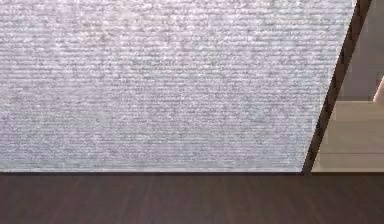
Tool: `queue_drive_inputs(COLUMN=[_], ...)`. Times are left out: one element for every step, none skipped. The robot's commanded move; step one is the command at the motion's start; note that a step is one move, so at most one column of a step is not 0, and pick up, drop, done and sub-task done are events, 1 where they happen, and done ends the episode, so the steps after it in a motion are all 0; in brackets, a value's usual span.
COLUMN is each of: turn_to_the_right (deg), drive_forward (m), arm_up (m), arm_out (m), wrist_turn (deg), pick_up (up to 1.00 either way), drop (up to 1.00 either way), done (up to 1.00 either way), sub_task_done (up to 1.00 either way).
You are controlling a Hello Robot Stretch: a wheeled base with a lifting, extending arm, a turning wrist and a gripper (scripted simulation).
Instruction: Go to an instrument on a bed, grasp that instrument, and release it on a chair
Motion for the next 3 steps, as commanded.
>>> queue_drive_inputs(turn_to_the_right=[45.0,36.0,-45.0], drive_forward=[0.00,0.00,0.00], arm_up=[0.00,0.00,0.00], arm_out=[0.00,0.00,0.00], wrist_turn=[0.0,0.0,0.0], pick_up=[0.00,0.00,0.00], drop=[0.00,0.00,0.00], done=[0.00,0.00,0.00], sub_task_done=[0.00,0.00,0.00])
